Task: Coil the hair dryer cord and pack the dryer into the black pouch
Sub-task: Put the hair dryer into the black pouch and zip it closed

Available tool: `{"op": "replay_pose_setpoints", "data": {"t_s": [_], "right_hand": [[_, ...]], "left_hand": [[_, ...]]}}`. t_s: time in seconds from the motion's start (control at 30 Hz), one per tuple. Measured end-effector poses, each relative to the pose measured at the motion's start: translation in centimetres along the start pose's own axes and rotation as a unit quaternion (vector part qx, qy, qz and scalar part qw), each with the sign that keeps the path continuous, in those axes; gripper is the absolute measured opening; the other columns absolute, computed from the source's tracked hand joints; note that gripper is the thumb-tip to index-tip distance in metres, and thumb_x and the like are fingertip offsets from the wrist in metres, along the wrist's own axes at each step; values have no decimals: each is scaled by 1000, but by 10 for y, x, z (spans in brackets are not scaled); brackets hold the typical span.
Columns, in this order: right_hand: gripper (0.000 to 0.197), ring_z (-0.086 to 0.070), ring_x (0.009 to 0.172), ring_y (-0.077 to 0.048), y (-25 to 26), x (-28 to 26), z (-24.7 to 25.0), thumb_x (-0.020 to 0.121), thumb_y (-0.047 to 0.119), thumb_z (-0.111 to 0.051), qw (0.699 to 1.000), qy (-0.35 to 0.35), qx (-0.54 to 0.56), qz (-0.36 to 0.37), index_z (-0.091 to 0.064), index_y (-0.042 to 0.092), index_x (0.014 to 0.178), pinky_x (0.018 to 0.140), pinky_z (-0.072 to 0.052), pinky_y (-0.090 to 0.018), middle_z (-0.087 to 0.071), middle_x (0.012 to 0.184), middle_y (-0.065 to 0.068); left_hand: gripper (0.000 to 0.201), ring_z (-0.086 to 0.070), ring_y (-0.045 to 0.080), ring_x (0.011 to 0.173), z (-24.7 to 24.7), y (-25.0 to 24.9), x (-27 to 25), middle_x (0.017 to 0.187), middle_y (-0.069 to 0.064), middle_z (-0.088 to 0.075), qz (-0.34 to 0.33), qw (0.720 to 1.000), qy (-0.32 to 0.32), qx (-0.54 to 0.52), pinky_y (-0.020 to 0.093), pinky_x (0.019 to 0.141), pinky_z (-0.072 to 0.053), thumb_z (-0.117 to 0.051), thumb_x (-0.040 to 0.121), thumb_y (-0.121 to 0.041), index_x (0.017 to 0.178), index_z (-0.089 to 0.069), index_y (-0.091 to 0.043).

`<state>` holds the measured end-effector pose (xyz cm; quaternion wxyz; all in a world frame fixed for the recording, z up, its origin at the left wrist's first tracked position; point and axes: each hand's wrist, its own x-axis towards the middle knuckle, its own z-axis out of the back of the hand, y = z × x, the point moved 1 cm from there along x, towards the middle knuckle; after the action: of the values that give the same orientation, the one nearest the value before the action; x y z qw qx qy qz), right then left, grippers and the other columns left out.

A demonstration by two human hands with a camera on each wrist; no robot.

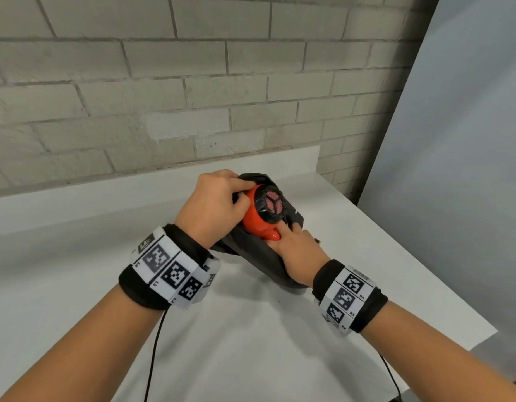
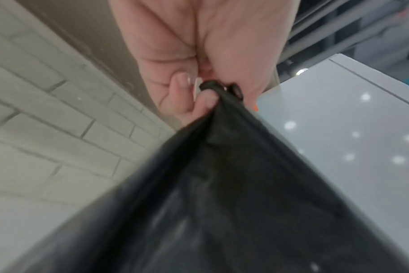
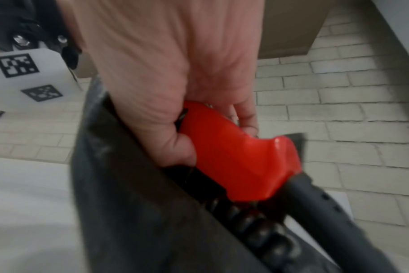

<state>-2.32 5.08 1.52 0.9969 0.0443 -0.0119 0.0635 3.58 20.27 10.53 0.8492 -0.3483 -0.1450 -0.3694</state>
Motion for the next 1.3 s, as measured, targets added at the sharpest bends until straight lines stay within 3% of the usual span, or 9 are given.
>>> {"op": "replay_pose_setpoints", "data": {"t_s": [0.13, 0.23, 0.4, 0.6, 0.8, 0.9, 1.03, 1.13, 1.3], "right_hand": [[40, -43, 104, -38, 0, 3, 0, 91, 21, -45, 1000, 12, -7, -11, -40, 34, 129, 89, -43, -45, -31, 134, -10], [42, -44, 98, -38, -1, 2, 2, 88, 12, -46, 999, -4, 38, -20, -43, 25, 128, 86, -46, -50, -31, 134, -11], [35, -46, 98, -38, 3, -3, 2, 90, 17, -49, 999, -21, 23, 12, -49, 18, 125, 82, -45, -45, -37, 134, -13], [55, -44, 105, -34, 8, -6, -2, 87, 4, -47, 999, -15, 12, 36, -31, 16, 139, 87, -40, -40, -32, 140, -11], [61, -58, 91, -23, -24, -3, -11, 81, 11, -61, 942, 21, 334, -14, -22, 16, 127, 81, -47, -27, -55, 114, -4], [59, -51, 91, -21, -43, -7, -16, 84, 39, -60, 973, 127, 192, -31, -31, 26, 133, 89, -38, -32, -51, 103, 2], [77, -29, 135, -15, -66, -10, -25, 74, 68, -35, 987, 152, -42, -37, -31, 26, 138, 108, -18, -52, -36, 145, 2], [53, -27, 137, -14, -73, -10, -21, 85, 41, -49, 985, 80, -152, -24, -39, 22, 134, 106, -20, -56, -39, 142, 1], [14, -64, 93, -21, -74, -11, 10, 70, 26, -74, 971, -168, -169, 6, -63, 20, 76, 89, -42, -45, -64, 83, 3]], "left_hand": [[25, -62, 13, 98, -1, -6, -3, 102, -1, -69, -13, 996, -13, -89, 11, 89, -43, -59, 83, -11, 105, -68, -17], [70, -52, 1, 112, -1, 1, -3, 115, -27, -53, -20, 982, 82, -167, 16, 100, -39, -69, 64, -47, 128, -44, -35], [102, -10, 15, 137, -11, 14, -4, 145, -31, -5, -103, 972, 195, 83, 44, 108, -17, -71, 53, -60, 131, -5, -60], [92, -50, 14, 115, -12, 17, -6, 130, -12, -46, -43, 987, 153, -23, 39, 96, -46, -68, 48, -43, 128, -25, -51], [88, -51, 14, 113, -3, 26, -10, 124, -16, -49, -41, 994, 100, -27, 39, 97, -46, -72, 46, -33, 124, -32, -46], [90, -52, 13, 112, 3, 29, -12, 120, -18, -48, -36, 994, 94, -34, 33, 97, -45, -74, 47, -27, 124, -32, -45], [92, -53, 7, 107, 9, 44, -12, 119, -15, -51, 1, 996, 78, -49, 23, 94, -44, -77, 48, -22, 127, -35, -43], [92, -55, 8, 104, 14, 56, -11, 117, -10, -56, 24, 996, 60, -56, 21, 91, -43, -81, 49, -16, 124, -36, -45], [86, -54, 0, 102, 19, 69, -12, 112, -15, -57, 46, 995, 39, -75, 6, 88, -37, -78, 48, -24, 118, -35, -52]]}}
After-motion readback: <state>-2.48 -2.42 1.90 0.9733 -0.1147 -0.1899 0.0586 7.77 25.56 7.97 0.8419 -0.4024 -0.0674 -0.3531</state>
